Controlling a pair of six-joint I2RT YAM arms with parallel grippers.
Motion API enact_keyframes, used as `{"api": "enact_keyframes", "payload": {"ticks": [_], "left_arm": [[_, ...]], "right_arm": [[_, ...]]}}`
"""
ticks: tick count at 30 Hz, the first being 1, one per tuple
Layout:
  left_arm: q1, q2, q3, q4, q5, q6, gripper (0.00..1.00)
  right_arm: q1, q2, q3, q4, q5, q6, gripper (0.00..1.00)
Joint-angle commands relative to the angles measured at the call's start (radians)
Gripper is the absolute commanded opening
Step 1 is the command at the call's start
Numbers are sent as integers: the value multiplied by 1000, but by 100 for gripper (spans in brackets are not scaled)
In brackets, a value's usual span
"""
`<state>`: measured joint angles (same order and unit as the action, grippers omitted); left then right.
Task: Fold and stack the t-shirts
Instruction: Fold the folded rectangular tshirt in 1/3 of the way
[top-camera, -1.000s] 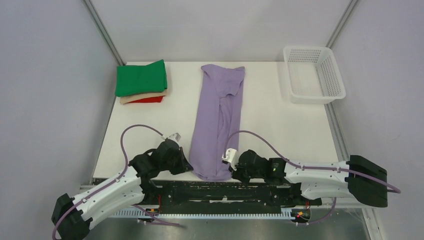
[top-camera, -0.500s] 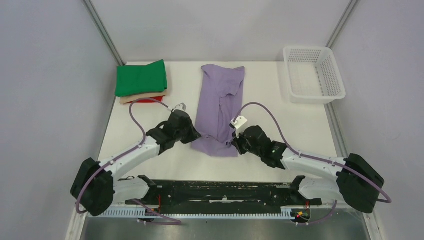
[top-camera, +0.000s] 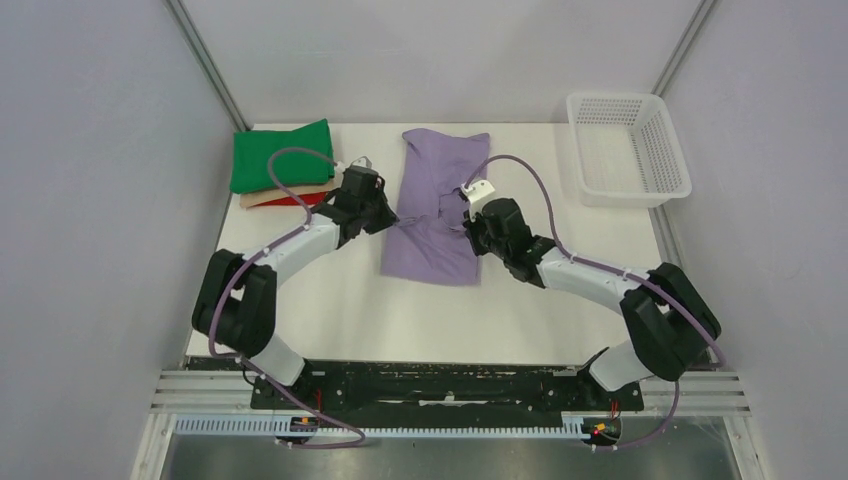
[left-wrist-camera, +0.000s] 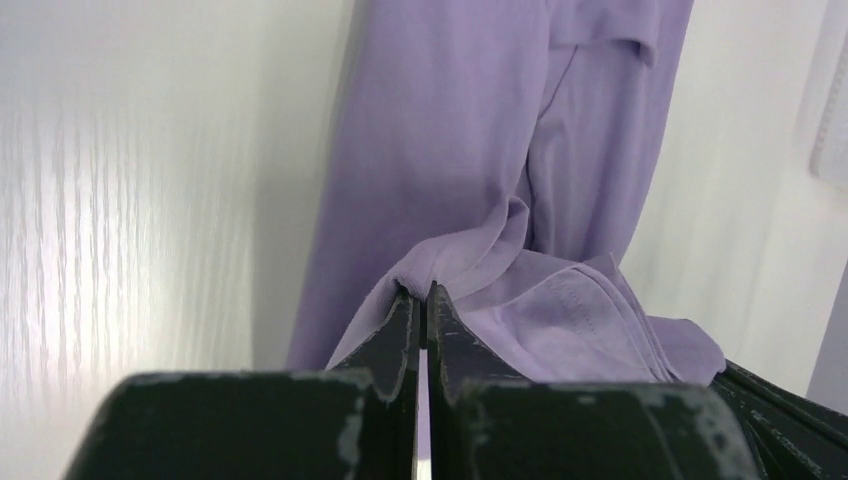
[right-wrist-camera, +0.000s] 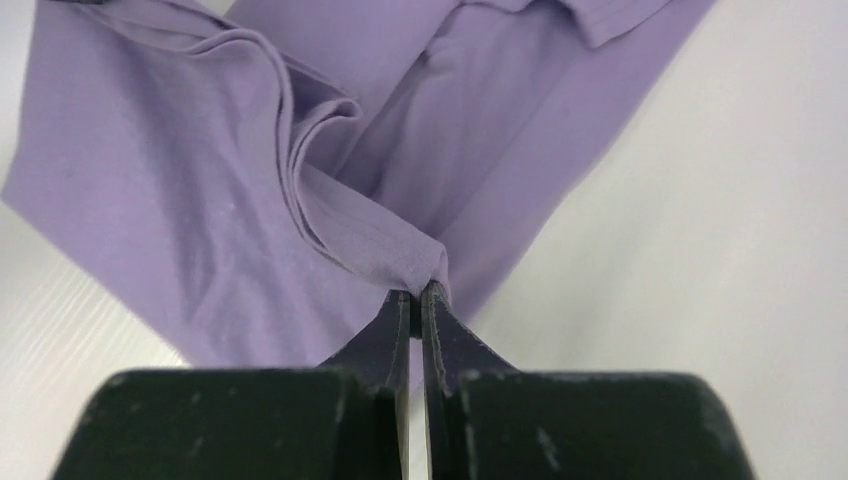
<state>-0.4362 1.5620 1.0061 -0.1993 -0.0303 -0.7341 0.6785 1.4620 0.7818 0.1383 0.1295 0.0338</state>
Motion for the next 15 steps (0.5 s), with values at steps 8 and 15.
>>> {"api": "enact_keyframes", "payload": {"ticks": [8,15], "left_arm": [[53,240,260,36,101,120,2],[71,335,343,14,137,130,5]], "right_arm": [[-132,154,159,25,-57,-25,0],[-174,234,210,26,-107,-25,1]]}}
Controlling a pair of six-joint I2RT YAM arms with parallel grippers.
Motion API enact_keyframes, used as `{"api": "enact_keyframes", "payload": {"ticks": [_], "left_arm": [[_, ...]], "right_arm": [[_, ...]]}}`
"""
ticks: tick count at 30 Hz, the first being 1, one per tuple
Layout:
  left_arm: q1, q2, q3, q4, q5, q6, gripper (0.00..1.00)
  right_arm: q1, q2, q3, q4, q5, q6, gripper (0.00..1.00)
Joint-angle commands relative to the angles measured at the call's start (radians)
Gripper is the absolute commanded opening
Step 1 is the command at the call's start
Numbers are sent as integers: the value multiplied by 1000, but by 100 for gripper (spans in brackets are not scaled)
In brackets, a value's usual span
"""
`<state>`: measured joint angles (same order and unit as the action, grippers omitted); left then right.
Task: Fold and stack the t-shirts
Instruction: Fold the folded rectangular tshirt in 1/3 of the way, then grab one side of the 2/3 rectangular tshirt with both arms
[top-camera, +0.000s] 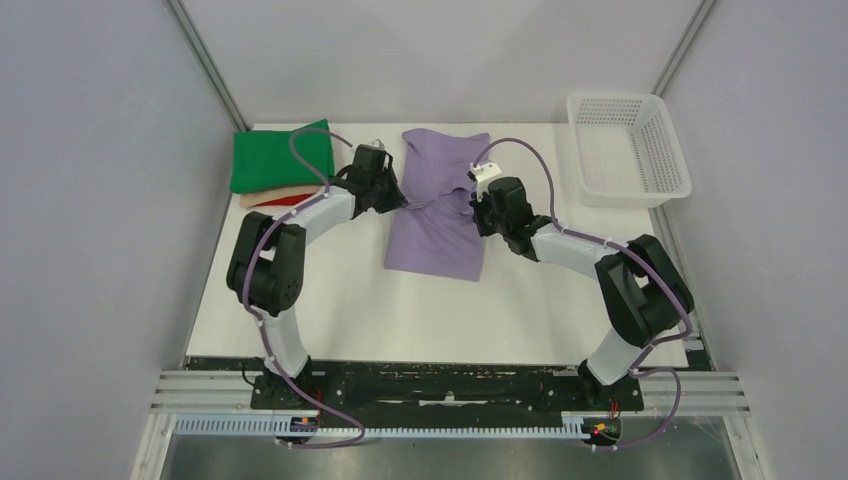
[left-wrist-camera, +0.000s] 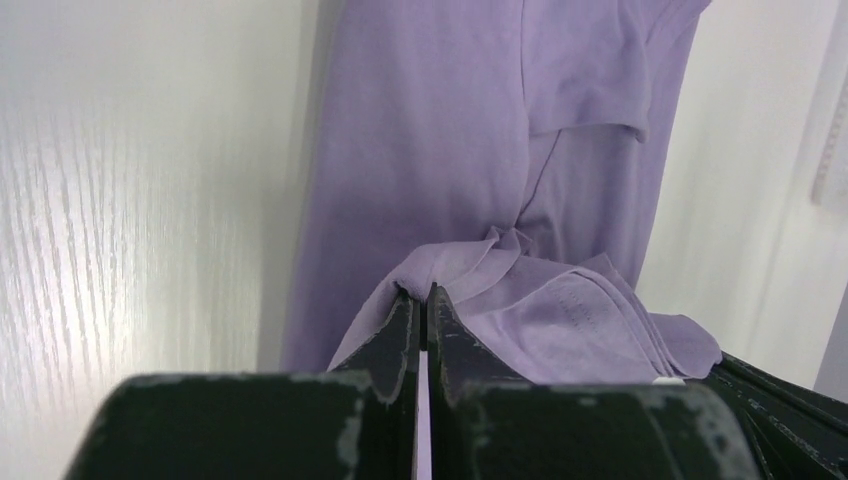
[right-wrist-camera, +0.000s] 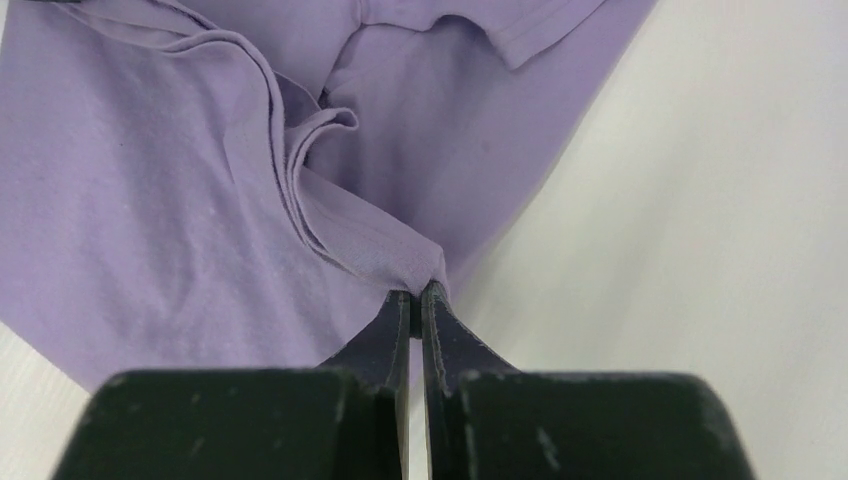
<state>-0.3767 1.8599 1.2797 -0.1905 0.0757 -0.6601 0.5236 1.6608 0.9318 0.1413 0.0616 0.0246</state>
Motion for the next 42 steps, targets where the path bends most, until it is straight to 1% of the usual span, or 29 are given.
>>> {"api": "enact_keyframes", "payload": {"ticks": [1,4,6,7,8,9,10,11,12,13,14,17,20,21,23,28,31,33,36,38,39,42], "left_arm": [[15,51,82,0,29,56,7],[20,82,110,-13,18,54,14],[23,103,123,-16,18,56,22],[25,111,133,-16,23,58,29],[26,120,139,-17,32,64,39],[27,127,152,-19,41,68,52],[30,131,164,-25,44,71,61],[33,130,178,-31,42,74,68],[37,124,184,-34,37,75,77],[38,113,188,-39,35,76,94],[40,100,187,-41,30,81,99],[40,42,162,-63,11,95,100],[40,-31,93,-95,5,92,100],[40,-60,55,-103,3,83,100],[40,-122,-31,-109,-15,30,100],[39,-303,-279,-99,13,-44,100],[37,-398,-389,-99,15,-58,100],[35,-448,-456,-97,22,-71,100],[35,-478,-544,-64,66,-90,100],[34,-475,-585,-36,94,-102,100],[34,-468,-596,-27,104,-107,100],[32,-440,-620,8,123,-122,100]], "right_arm": [[-24,51,65,24,-44,-16,1],[-36,88,80,43,-44,-4,3],[-43,110,90,52,-44,1,5],[-47,124,100,53,-42,3,7],[-51,132,108,50,-32,7,12],[-56,140,114,51,-19,11,23],[-60,147,122,50,-10,12,40],[-64,152,131,48,4,18,57],[-68,155,141,46,10,21,63],[-71,155,147,44,8,20,66],[-76,151,151,39,7,20,70],[-77,111,122,43,-13,7,83],[-77,27,31,70,-56,19,96],[-77,-3,-6,94,-81,24,98],[-78,-93,-116,152,-151,47,98],[-79,-291,-405,374,-326,167,98],[-78,-361,-484,395,-411,211,98],[-74,-371,-514,394,-445,235,98],[-60,-365,-543,374,-454,244,98],[-30,-363,-536,329,-443,208,98],[-6,-369,-529,303,-414,178,98],[96,-402,-501,228,-264,43,98]]}}
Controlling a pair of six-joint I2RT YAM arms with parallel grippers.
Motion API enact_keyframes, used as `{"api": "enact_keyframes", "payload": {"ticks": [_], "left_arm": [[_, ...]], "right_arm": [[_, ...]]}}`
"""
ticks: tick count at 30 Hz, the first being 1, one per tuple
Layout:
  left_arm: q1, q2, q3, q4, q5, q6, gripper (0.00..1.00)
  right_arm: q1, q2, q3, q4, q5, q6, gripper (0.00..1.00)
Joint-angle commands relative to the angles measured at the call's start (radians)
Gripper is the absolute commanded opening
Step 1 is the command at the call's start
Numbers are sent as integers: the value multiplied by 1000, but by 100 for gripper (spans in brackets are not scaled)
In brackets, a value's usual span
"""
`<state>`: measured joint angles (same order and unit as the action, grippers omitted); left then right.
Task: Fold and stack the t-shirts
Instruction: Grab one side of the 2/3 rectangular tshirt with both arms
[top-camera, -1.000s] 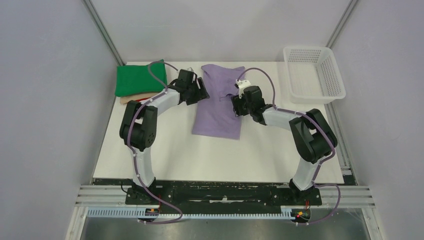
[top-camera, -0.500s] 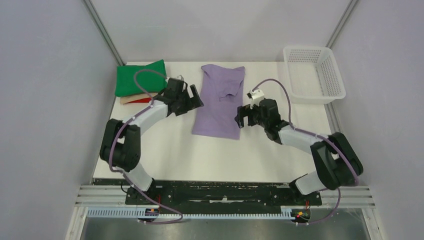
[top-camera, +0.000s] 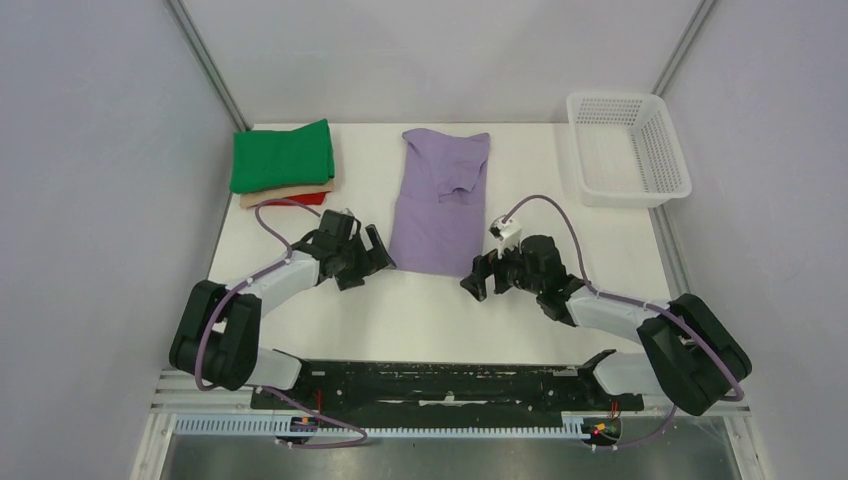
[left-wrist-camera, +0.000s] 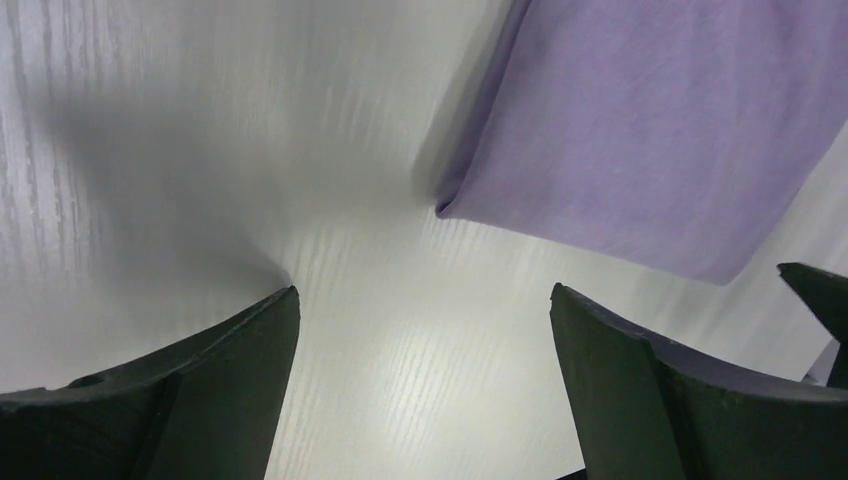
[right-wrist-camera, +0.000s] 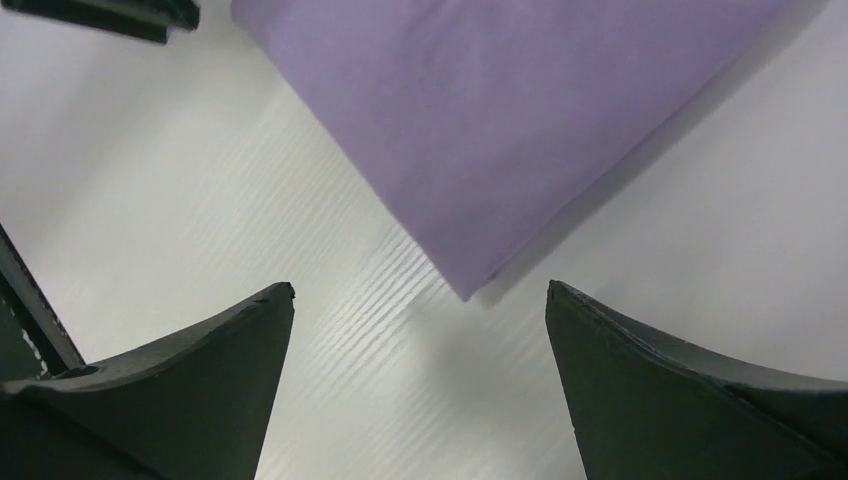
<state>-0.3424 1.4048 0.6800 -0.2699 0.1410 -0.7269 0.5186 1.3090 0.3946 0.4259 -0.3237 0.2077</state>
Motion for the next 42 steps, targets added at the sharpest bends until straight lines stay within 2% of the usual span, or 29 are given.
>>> {"api": "enact_keyframes", "payload": {"ticks": [1,4,6,12,18,23,25,29,32,37,40,42], "left_arm": [[-3,24,-23,96,55,-60,100],[-2,53,-18,110,44,-72,98],[-4,78,-13,124,42,-83,92],[-19,163,11,142,33,-89,61],[-19,247,49,143,14,-92,37],[-19,258,50,138,20,-91,2],[-18,250,49,132,19,-89,2],[-20,233,49,118,13,-86,2],[-20,224,50,100,1,-82,2],[-20,216,65,69,-13,-67,2],[-20,215,73,56,-17,-63,2],[-21,213,76,54,-19,-62,2]], "right_arm": [[134,-61,45,-72,180,-185,98],[167,-69,55,-99,252,-233,98],[167,-64,52,-100,254,-227,98],[167,-44,52,-105,286,-221,98],[167,-43,55,-113,292,-226,98],[171,-31,55,-120,298,-251,98],[187,-13,70,-135,317,-276,97],[247,37,134,-184,416,-347,87],[297,52,164,-184,482,-412,83],[312,96,229,-235,445,-516,81],[313,171,290,-304,425,-542,71],[315,209,314,-330,404,-545,69]]}}
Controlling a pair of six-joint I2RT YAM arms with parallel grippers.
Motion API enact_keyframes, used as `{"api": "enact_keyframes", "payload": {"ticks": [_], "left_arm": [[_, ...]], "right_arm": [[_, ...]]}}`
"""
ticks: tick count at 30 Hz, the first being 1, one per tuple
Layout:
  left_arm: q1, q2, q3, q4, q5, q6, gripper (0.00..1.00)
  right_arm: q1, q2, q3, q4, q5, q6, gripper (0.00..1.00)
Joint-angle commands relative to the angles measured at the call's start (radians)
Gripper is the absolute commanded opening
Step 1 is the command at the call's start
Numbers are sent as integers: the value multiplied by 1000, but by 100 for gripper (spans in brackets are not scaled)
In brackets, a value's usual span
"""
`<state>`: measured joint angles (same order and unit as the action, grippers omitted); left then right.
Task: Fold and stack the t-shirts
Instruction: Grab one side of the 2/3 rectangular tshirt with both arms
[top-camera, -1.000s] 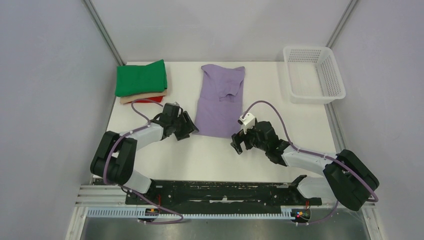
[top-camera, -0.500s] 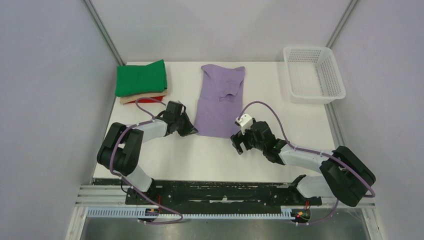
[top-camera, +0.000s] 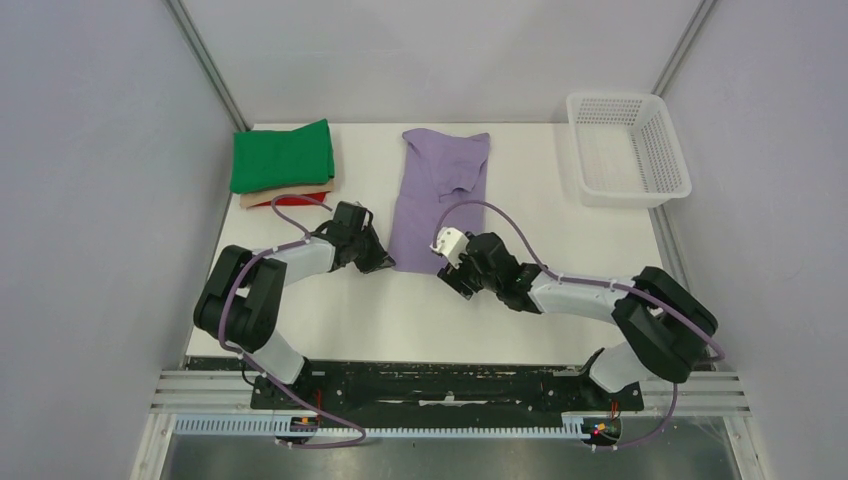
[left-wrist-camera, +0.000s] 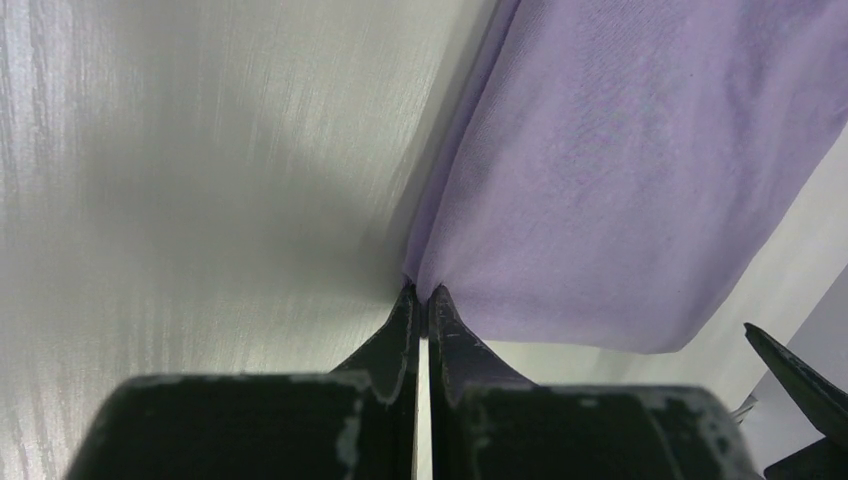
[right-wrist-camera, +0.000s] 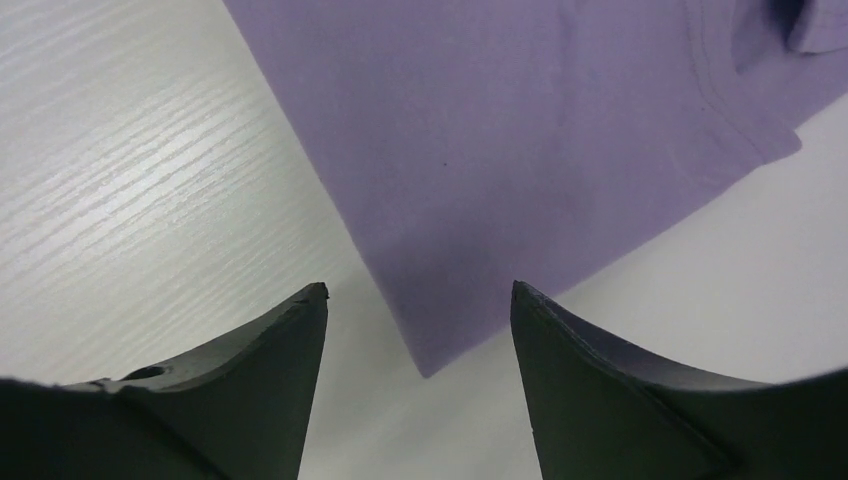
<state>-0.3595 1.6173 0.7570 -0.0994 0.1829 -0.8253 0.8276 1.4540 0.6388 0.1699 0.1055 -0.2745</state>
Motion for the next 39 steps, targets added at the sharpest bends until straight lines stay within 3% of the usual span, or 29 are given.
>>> {"api": "enact_keyframes", "payload": {"ticks": [1,3,7,14,20,22,30,39], "left_arm": [[-4,0,1,-120,-62,38,2],[-4,2,6,-130,-64,41,2],[-3,-1,8,-141,-74,45,2],[-1,-24,18,-172,-105,53,2],[-2,-43,26,-193,-130,60,2],[-2,-50,30,-201,-139,60,2],[-1,-129,22,-218,-128,52,2],[-2,-481,-36,-371,-230,20,2]], "right_arm": [[10,80,78,-82,-31,-67,66],[16,103,91,-101,-28,-71,60],[16,142,97,-115,31,-64,59],[16,195,125,-181,73,-27,39],[17,186,125,-223,124,-17,36],[17,181,129,-233,109,-19,31],[28,128,103,-209,-88,-31,0],[83,-75,33,-178,-411,38,0]]}}
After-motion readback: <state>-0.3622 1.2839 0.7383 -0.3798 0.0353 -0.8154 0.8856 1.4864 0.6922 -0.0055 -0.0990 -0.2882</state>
